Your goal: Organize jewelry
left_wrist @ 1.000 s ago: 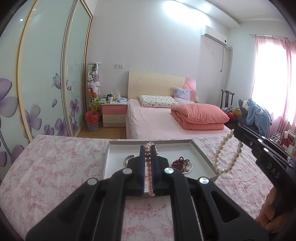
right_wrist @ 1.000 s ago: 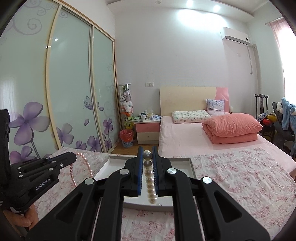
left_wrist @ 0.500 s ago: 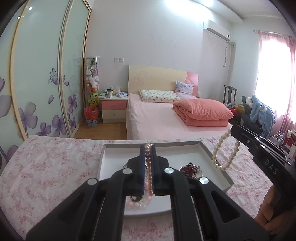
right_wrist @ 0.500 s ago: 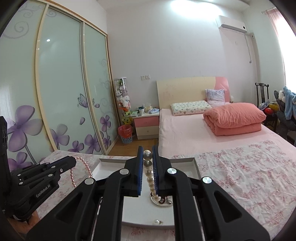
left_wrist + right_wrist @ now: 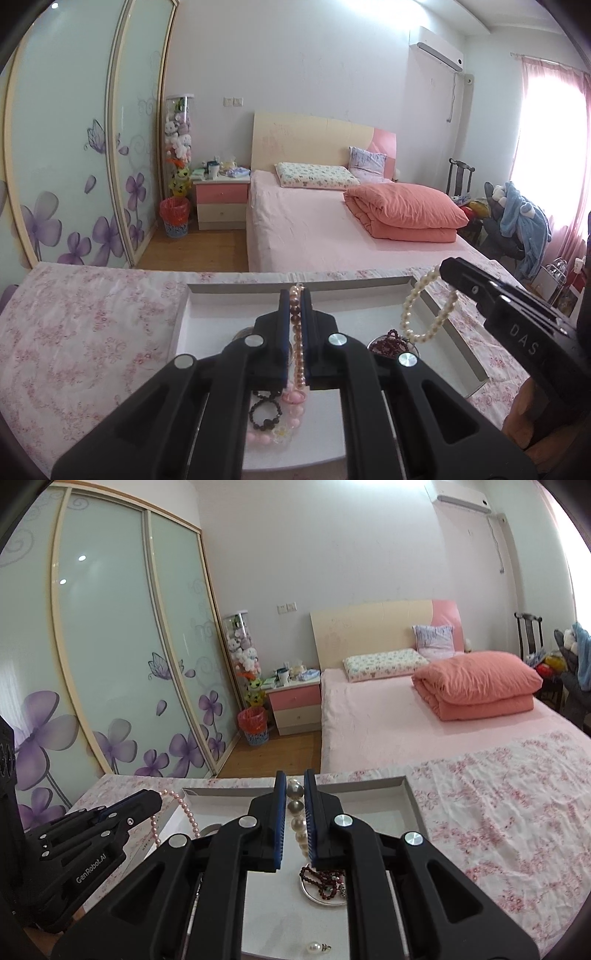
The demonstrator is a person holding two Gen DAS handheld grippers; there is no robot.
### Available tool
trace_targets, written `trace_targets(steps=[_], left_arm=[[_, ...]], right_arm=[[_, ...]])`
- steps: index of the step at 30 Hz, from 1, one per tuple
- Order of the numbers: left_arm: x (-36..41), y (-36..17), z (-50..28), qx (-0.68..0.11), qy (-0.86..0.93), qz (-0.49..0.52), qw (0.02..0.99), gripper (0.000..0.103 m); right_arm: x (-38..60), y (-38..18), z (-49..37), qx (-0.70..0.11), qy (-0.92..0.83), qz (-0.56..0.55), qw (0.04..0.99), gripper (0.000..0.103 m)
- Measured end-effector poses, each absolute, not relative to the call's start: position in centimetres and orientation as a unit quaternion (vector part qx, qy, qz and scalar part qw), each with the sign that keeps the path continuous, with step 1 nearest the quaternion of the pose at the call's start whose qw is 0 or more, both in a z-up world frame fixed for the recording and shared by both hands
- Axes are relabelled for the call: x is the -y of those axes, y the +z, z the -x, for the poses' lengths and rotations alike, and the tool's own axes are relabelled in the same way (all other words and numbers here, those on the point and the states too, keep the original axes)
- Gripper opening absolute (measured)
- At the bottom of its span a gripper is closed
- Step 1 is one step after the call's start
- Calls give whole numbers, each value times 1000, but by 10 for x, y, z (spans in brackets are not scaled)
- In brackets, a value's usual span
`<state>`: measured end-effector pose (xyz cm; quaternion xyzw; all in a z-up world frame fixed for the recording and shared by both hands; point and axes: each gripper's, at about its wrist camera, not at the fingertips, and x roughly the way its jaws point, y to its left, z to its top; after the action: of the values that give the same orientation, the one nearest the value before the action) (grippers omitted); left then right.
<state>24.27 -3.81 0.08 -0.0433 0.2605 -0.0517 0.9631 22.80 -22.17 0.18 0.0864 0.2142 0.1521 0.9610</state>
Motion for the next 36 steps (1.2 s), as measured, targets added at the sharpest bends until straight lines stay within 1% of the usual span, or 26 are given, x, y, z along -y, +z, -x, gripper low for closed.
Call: trace_targets(steps=[2,3,4,6,10,12,24,25,26,27,28,29,30,31,32,33,35,36], left_arm=[[34,-2,-246,-266,-58,55,961,10],[32,-3,-247,-267,-59,59,960,13],[30,-4,-248,-268,-59,62,960,16],[24,-5,-247,-267,-54,66,960,20],[11,-4,-244,-268,-40,81,959,21],[5,-4,-240,-268,-33,84,959,25],[-8,4,-208,-263,-8,80,962,31],[-8,6,-206,-262,-6,79,962,32],[-9,7,-203,-260,-5,79,962,35],[-9,9,-201,-259,-3,78,963,40],[-9,11,-197,-256,-1,77,964,44],[-10,14,-193,-252,2,77,965,56],[-10,17,-189,-246,8,75,966,71],[-11,18,-184,-240,15,72,968,79],[-11,20,-180,-234,22,68,970,89],[-11,22,-175,-226,30,61,972,95],[-12,24,-169,-221,38,53,973,99],[-12,25,-166,-220,40,51,973,99]], right_arm=[[223,1,-228,-217,151,-90,960,29],[224,1,-226,-215,147,-91,961,45],[225,3,-225,-211,145,-92,962,49],[227,4,-223,-208,140,-90,964,49],[232,6,-221,-207,135,-94,964,49],[233,7,-220,-206,135,-95,965,49],[234,16,-197,-202,137,-84,966,49],[234,17,-195,-202,135,-83,966,51],[234,18,-192,-202,132,-82,967,54],[234,19,-190,-201,129,-81,968,65],[234,21,-185,-196,125,-79,969,82],[234,23,-181,-190,120,-75,972,92],[233,26,-174,-177,114,-68,975,101],[233,27,-169,-166,111,-64,978,101],[232,29,-164,-158,105,-57,980,101],[231,29,-162,-156,102,-54,981,101],[230,29,-160,-168,98,-48,980,101],[229,27,-160,-181,99,-46,977,101]])
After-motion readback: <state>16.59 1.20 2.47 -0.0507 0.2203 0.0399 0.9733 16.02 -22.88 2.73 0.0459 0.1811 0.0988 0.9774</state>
